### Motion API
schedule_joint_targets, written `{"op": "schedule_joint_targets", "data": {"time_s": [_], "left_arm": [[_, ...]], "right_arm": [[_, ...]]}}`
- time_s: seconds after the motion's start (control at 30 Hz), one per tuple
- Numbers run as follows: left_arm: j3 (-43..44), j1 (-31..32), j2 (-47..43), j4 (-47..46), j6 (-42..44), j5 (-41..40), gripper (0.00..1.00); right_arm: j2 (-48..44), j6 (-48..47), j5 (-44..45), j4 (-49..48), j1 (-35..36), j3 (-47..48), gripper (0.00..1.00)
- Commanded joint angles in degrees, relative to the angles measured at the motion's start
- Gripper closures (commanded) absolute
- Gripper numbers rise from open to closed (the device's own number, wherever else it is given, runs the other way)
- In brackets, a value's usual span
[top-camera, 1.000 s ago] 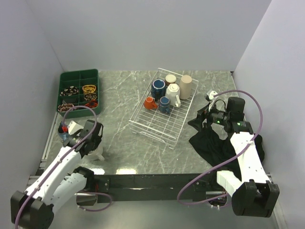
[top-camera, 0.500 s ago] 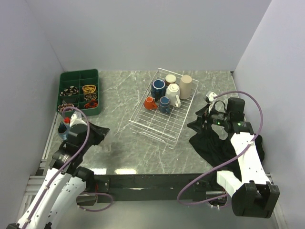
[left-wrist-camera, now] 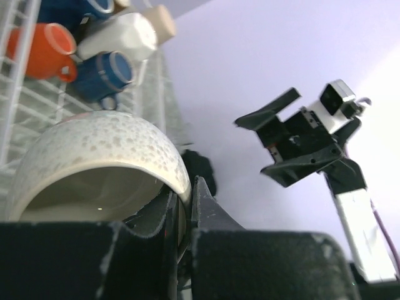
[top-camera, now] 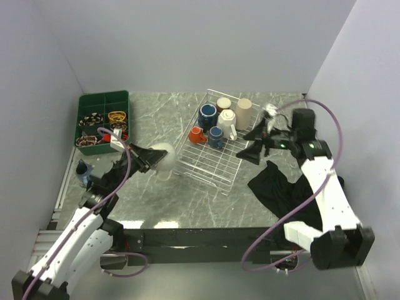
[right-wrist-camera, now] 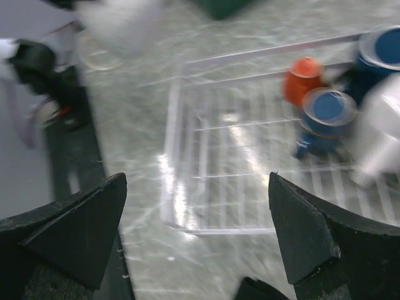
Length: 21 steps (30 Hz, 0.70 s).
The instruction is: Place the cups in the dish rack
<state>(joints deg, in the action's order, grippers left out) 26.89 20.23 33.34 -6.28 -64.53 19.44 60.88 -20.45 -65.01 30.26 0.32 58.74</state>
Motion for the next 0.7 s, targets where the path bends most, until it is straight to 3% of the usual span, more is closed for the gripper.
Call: {"op": "schedule_joint_targets", "data": {"time_s": [0.0,0.07,0.17,0.2,0.3,0.4,0.67], "left_arm": [[2.1,0.4,4.4,-29.9,-7.4,3.9,0.99],[3.8,1.0,7.2,-34.7,-8.9,1.9,0.99],[4.6,3.4,10.4,-43.1,-11.6,-3.1,0.99],[4.6,5.2,11.2,-45.8,-12.1,-4.7,0.99],[5.6,8.5,14.5,-51.6,-11.8,-10.4,0.99],[7.3,11.0,18.2,-56.7,-11.7,-14.2,0.99],[11.9,16.2,26.1,-66.0,-10.4,-19.3,0.99]], "right_arm": [[5.9,4.4,-2.5,5.5,13.7,8.6,0.00],[6.1,9.7,-1.2,-1.9,17.4,7.9,0.00],[5.7,24.9,0.9,-18.3,21.6,4.2,0.00],[5.9,32.9,2.2,-22.3,22.5,3.2,0.00],[8.3,45.8,5.9,-33.0,25.1,2.1,0.00],[11.3,55.2,8.4,-38.5,26.7,3.0,0.00],[15.6,64.6,10.2,-41.8,28.0,4.3,0.00]]}}
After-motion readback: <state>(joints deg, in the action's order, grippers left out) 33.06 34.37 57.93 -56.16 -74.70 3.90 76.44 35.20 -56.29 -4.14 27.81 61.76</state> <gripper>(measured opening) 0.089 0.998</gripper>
